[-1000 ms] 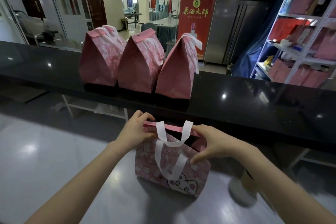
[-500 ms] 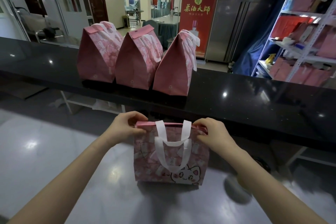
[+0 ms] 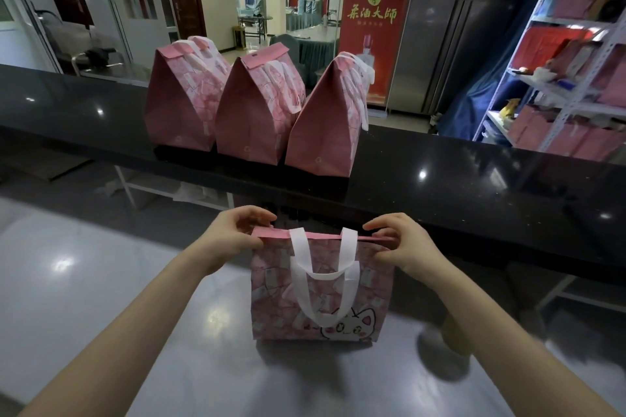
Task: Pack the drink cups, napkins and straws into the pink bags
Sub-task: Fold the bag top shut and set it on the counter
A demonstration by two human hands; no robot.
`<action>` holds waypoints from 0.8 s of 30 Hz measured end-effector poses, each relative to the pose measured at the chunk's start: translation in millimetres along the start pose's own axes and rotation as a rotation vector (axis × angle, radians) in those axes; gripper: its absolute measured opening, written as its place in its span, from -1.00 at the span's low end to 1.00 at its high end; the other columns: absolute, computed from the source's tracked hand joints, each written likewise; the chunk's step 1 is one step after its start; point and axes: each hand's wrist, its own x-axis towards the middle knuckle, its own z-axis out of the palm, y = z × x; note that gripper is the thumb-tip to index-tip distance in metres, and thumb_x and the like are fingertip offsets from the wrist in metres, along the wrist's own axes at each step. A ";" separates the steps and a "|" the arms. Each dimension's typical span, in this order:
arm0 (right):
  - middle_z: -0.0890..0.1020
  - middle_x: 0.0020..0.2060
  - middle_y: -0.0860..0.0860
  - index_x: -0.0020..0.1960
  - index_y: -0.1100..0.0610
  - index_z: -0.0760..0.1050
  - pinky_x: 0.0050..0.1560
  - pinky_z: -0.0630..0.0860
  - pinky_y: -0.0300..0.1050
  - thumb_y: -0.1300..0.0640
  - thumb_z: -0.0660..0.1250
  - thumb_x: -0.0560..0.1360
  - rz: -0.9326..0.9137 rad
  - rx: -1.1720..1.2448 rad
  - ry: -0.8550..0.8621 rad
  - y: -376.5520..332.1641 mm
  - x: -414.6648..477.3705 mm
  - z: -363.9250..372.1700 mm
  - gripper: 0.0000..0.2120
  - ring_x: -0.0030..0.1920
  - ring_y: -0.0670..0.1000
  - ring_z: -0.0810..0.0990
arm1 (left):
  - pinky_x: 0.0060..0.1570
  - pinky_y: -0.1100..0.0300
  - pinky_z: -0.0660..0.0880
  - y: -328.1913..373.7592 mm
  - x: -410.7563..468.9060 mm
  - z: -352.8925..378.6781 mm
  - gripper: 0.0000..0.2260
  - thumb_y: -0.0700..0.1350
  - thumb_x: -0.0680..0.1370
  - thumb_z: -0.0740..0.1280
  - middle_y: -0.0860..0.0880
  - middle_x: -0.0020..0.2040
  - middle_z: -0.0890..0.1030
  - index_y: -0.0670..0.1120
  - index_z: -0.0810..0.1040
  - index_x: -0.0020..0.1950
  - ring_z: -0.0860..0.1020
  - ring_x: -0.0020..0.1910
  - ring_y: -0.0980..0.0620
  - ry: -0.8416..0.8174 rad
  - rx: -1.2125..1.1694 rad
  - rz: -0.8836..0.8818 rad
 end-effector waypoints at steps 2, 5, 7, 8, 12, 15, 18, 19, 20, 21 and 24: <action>0.44 0.15 -0.11 0.10 -0.04 0.57 -0.10 0.48 -0.39 0.32 0.52 0.34 -0.014 -0.126 0.047 -3.3 3.9 2.2 -0.57 0.07 -0.13 0.52 | -0.19 0.31 0.58 -0.4 2.2 3.3 -0.61 -0.45 0.36 0.46 0.02 -0.14 0.67 0.05 0.67 -0.07 0.64 -0.07 0.08 0.070 0.050 0.045; 0.43 0.18 -0.06 0.21 0.00 0.53 0.01 0.47 -0.27 0.20 0.54 0.34 0.013 -0.183 0.053 -5.9 9.6 2.1 -0.53 0.13 -0.04 0.49 | -0.17 0.36 0.56 -1.6 4.8 6.7 -0.61 -0.44 0.36 0.46 0.04 -0.14 0.66 0.05 0.66 -0.08 0.63 -0.10 0.16 0.158 0.125 0.112; 0.43 0.19 -0.04 0.32 0.00 0.43 0.07 0.50 -0.16 0.11 0.57 0.33 0.080 -0.185 0.010 -5.5 12.5 1.5 -0.39 0.17 -0.01 0.46 | -0.17 0.41 0.54 -2.2 5.4 5.3 -0.64 -0.39 0.35 0.50 0.07 -0.10 0.67 0.05 0.65 -0.05 0.63 -0.09 0.22 0.183 0.122 0.126; 0.44 0.19 -0.03 0.36 -0.01 0.38 0.08 0.50 -0.13 0.08 0.57 0.32 0.103 -0.190 0.003 -4.3 12.9 1.6 -0.33 0.16 -0.01 0.45 | -0.19 0.44 0.53 -2.7 5.1 3.9 -0.65 -0.35 0.35 0.53 0.09 -0.09 0.66 0.06 0.64 -0.02 0.62 -0.09 0.25 0.180 0.118 0.126; 0.43 0.15 -0.13 0.40 -0.16 0.29 0.01 0.52 -0.16 0.09 0.60 0.28 0.101 -0.124 -0.067 3.3 9.1 0.7 -0.20 0.16 -0.04 0.44 | -0.22 0.47 0.50 -6.2 -0.7 -1.0 -0.67 -0.20 0.38 0.55 0.23 -0.08 0.65 0.16 0.62 0.00 0.58 -0.05 0.30 0.142 0.137 0.117; 0.39 0.16 -0.23 0.32 -0.24 0.34 -0.06 0.58 -0.21 0.16 0.60 0.27 0.087 -0.087 -0.195 5.1 6.6 -3.6 -0.24 0.14 -0.11 0.45 | -0.20 0.45 0.52 -7.2 -5.3 -0.2 -0.68 -0.19 0.37 0.55 0.24 -0.07 0.64 0.18 0.64 -0.03 0.59 -0.03 0.28 0.103 0.177 0.111; 0.53 0.09 -0.14 0.19 -0.14 0.45 -0.16 0.63 -0.22 0.25 0.58 0.28 0.107 0.064 -0.224 4.4 7.6 -7.0 -0.40 0.03 -0.06 0.60 | -0.18 0.43 0.54 -5.9 -6.5 1.3 -0.71 -0.22 0.36 0.55 0.21 -0.09 0.66 0.16 0.66 -0.08 0.61 -0.05 0.25 0.140 0.212 0.139; 0.57 0.07 -0.10 0.16 -0.11 0.47 -0.15 0.64 -0.20 0.25 0.57 0.29 0.118 0.107 -0.218 5.5 8.0 -7.2 -0.46 0.01 -0.05 0.62 | -0.17 0.41 0.55 -5.7 -6.3 2.0 -0.72 -0.24 0.37 0.54 0.18 -0.11 0.67 0.14 0.67 -0.11 0.62 -0.06 0.23 0.156 0.221 0.147; 0.60 0.04 -0.06 0.14 -0.08 0.50 -0.11 0.65 -0.16 0.25 0.55 0.32 0.131 0.141 -0.209 6.7 8.2 -7.0 -0.52 -0.01 -0.04 0.64 | -0.15 0.37 0.57 -5.6 -6.1 3.0 -0.73 -0.27 0.37 0.54 0.15 -0.14 0.68 0.12 0.67 -0.13 0.63 -0.07 0.19 0.170 0.229 0.149; 0.62 0.03 -0.04 0.12 -0.05 0.52 -0.06 0.65 -0.11 0.23 0.52 0.34 0.143 0.164 -0.198 8.0 8.0 -6.3 -0.58 -0.02 -0.03 0.66 | -0.12 0.33 0.58 -5.7 -6.2 4.0 -0.73 -0.29 0.37 0.53 0.12 -0.16 0.69 0.10 0.67 -0.15 0.64 -0.08 0.15 0.182 0.236 0.147; 0.67 -0.06 -0.04 0.03 -0.04 0.58 -0.07 0.65 -0.12 0.24 0.43 0.40 0.143 0.133 -0.093 9.6 6.4 -1.2 -0.73 -0.07 -0.06 0.67 | -0.10 0.19 0.62 -6.2 -7.7 7.8 -0.79 -0.33 0.38 0.52 0.03 -0.19 0.69 -0.01 0.65 -0.22 0.66 -0.10 0.04 0.207 0.223 0.142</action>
